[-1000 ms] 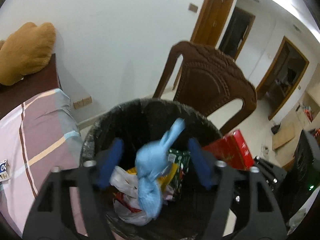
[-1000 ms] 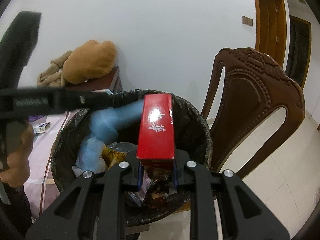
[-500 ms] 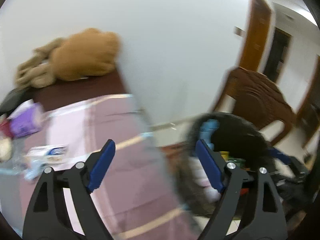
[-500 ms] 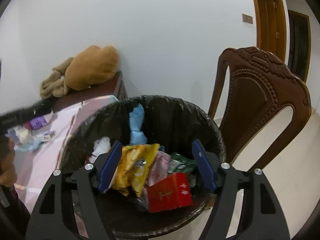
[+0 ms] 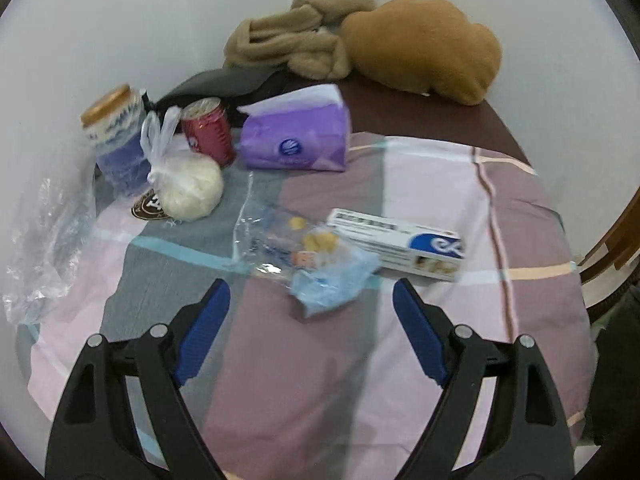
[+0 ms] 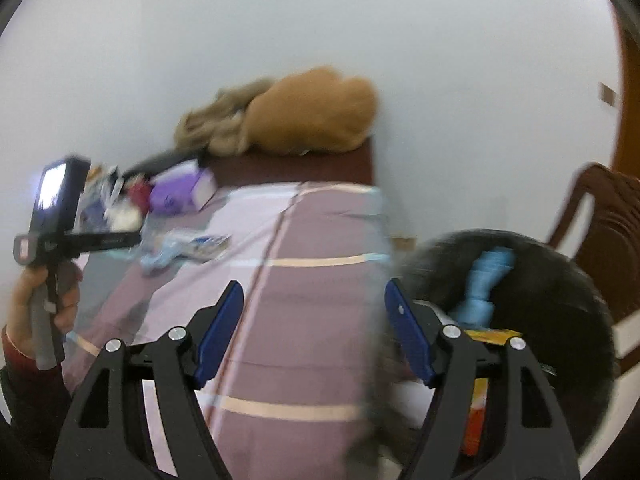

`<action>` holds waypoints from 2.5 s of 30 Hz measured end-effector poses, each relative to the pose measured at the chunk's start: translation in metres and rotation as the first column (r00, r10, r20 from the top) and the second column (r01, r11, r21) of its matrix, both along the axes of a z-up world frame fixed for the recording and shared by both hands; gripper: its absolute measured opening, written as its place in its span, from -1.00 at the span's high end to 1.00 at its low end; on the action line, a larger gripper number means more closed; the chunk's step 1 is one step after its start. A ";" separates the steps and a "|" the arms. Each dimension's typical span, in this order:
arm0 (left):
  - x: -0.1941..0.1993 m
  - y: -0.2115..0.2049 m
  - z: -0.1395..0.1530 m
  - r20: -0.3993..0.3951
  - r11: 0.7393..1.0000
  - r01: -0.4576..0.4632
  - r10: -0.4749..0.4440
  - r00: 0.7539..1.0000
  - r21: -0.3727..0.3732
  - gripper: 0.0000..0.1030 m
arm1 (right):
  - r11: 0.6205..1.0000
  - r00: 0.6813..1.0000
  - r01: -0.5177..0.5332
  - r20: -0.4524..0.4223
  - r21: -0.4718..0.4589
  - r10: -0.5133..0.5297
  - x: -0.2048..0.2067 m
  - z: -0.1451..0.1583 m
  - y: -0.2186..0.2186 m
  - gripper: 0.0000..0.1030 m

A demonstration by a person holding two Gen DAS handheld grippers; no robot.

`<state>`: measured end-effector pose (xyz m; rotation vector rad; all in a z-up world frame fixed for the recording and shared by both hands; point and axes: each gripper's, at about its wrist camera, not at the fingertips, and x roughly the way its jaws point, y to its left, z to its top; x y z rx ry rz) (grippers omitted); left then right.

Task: Collect trash
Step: 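Grasp the white ointment box with the right gripper while the left gripper grasps the clear plastic wrapper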

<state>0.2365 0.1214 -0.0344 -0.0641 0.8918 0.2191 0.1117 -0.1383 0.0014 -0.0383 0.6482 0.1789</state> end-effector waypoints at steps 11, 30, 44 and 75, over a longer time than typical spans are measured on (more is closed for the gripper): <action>0.056 0.040 -0.056 -0.120 0.971 0.026 -0.056 0.991 -0.239 -0.62 | 0.979 0.961 -0.155 -0.248 -0.131 0.119 0.128 -0.056 0.135 -0.39; 0.052 0.038 -0.064 -0.092 0.970 0.040 -0.064 0.994 -0.241 0.75 | 0.851 0.896 -0.411 -0.318 -0.327 0.310 0.186 -0.081 0.185 -0.39; 0.029 0.062 -0.061 -0.067 0.934 0.033 -0.060 0.996 -0.357 0.76 | 0.821 0.814 -0.524 -0.417 -0.226 0.405 0.212 -0.096 0.208 -0.10; 0.019 0.079 -0.057 -0.068 0.956 -0.082 0.065 0.996 -0.283 0.58 | 0.802 0.756 -0.565 -0.511 -0.193 0.410 0.206 -0.108 0.221 -0.23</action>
